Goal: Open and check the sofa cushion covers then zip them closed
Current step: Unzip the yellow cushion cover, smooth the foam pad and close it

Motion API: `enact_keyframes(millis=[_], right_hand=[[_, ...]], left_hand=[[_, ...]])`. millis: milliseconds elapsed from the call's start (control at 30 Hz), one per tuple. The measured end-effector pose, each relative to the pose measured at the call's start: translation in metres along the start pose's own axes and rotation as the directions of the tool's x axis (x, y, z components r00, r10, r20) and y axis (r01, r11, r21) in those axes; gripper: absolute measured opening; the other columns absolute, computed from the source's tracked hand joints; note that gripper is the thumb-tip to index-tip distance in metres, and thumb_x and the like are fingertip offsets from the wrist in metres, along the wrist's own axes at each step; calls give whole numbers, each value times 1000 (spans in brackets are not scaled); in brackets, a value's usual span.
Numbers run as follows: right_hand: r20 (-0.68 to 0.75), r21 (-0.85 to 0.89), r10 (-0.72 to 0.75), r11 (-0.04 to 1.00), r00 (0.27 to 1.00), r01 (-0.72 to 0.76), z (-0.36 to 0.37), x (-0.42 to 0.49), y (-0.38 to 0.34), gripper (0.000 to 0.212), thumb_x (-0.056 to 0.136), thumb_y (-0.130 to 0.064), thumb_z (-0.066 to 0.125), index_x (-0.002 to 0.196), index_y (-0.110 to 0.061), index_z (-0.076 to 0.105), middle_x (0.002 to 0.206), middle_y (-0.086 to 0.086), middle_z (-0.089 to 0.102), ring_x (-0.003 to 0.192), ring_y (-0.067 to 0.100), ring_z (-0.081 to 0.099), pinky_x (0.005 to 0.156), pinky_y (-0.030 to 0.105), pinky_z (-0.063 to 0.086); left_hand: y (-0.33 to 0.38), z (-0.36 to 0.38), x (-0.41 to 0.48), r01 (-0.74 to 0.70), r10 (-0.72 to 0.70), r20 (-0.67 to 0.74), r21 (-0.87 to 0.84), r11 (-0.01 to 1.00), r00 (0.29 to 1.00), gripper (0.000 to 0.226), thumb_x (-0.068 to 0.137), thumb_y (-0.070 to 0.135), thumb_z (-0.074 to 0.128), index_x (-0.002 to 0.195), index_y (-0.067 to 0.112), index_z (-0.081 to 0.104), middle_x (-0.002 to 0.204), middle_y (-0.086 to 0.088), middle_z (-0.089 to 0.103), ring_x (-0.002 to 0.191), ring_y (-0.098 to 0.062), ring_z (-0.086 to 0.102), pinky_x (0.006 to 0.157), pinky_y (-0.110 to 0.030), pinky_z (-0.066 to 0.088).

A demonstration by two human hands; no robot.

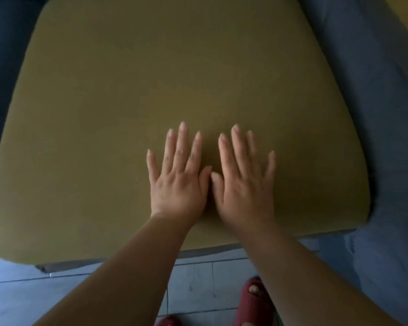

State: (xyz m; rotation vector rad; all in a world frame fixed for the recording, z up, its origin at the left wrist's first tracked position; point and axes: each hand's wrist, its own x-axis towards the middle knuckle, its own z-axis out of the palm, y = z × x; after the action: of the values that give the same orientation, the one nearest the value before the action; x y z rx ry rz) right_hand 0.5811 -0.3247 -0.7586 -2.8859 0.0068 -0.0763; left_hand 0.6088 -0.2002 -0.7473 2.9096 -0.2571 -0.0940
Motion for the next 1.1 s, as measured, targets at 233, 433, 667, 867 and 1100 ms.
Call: enact_keyframes(millis=[233,433,667,867,1100], right_hand=[[-2,5,-54,999,999,54,11,4,-58,60,98,-42,27,153,-19,26,163,5,17,149,27,15,114,60,10],[45,10,-98,995,994,97,17,7,-99,63,98,-49,21,155,-20,20,164,4,7,150,28,7,114,61,4],[171,-44,-167,983,971,177,37,6,-161,70,95,-58,12,154,-21,21,164,3,11,150,29,10,113,63,9],[145,-54,-320,942,936,330,53,0,-200,63,98,-51,24,154,-24,27,163,3,14,150,28,12,114,61,7],[159,-120,-303,939,940,323,70,-2,-198,61,97,-51,24,152,-25,30,162,3,23,148,30,19,113,60,8]], left_hand=[[-53,-19,-7,61,-62,-27,-60,996,998,58,95,44,13,152,32,19,161,7,2,148,-11,-3,118,-45,-1],[-107,-30,-25,82,-95,-106,-116,990,990,59,95,44,12,152,30,16,159,8,-6,146,-9,-10,118,-45,-4],[-177,-38,-55,207,-208,-3,-114,972,978,55,99,45,11,152,33,16,161,10,-2,146,-8,-10,119,-45,-1],[-215,-39,-66,392,-393,-6,-37,919,920,57,97,52,8,151,40,-3,158,10,-20,144,-12,-24,117,-52,-9],[-224,-27,-70,374,-374,21,1,927,927,57,95,56,4,149,43,-9,160,10,-17,145,-13,-22,116,-55,-8]])
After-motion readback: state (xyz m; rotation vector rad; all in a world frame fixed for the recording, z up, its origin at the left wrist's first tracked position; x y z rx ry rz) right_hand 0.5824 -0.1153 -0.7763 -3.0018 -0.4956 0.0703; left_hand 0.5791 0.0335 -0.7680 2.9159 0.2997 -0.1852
